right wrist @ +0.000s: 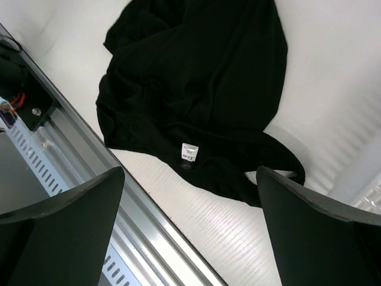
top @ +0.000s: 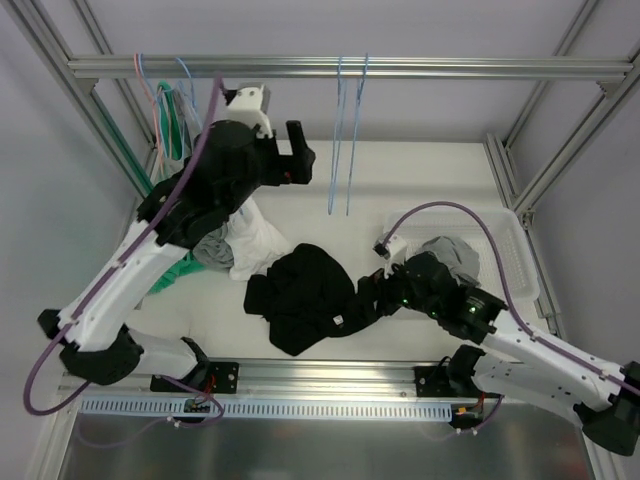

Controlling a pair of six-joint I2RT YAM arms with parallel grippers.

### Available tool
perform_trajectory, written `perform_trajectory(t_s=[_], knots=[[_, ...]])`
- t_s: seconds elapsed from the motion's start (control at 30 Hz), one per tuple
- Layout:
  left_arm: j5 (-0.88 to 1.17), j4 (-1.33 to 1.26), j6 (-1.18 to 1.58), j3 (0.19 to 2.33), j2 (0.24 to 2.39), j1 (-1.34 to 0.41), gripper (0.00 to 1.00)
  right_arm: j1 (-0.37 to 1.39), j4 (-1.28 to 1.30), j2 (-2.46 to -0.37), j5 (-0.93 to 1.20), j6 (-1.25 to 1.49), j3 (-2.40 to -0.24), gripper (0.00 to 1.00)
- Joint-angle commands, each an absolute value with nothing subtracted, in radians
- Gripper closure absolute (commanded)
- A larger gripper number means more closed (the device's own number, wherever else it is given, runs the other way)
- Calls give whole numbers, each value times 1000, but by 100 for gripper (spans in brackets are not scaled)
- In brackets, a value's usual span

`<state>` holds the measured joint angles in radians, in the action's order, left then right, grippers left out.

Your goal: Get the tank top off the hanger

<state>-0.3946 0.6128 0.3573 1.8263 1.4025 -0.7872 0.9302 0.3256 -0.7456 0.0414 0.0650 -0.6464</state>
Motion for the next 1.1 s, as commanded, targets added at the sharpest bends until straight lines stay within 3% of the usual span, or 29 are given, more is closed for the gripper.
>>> perform_trajectory(t_s=[0.0, 0.13, 0.33, 0.5, 0.67, 0.9, 0.97, 1.0, 1.03, 1.07], knots=[[-414, 580, 356, 1728, 1267, -804, 1, 980, 206, -863, 14, 34, -690, 1], [-387, 529, 315, 1544, 1086, -804, 1, 1074, 95, -997, -188, 12, -707, 1], [-477, 486, 275, 1317, 829, -805, 1, 1164, -115, -1282, -258, 9, -768, 1], [-463, 540, 294, 1256, 684, -807, 1, 1193, -22, -1546, -342, -46, -961, 1], [-466, 580, 299, 1209, 675, -807, 1, 1196, 142, -1767, -474, 98, -1075, 1], [-439, 592, 302, 1216, 724, -807, 1, 1227, 138, -1873, -426, 173, -1007, 4], [-436, 591, 302, 1216, 726, -807, 1, 1249, 111, -1858, -466, 176, -977, 36], [-436, 591, 302, 1213, 727, -808, 1, 1273, 104, -1812, -503, 182, -939, 73], [-437, 591, 302, 1215, 724, -807, 1, 1287, 92, -1777, -538, 181, -919, 98], [-443, 591, 302, 1213, 721, -807, 1, 1298, 87, -1735, -605, 181, -899, 100]])
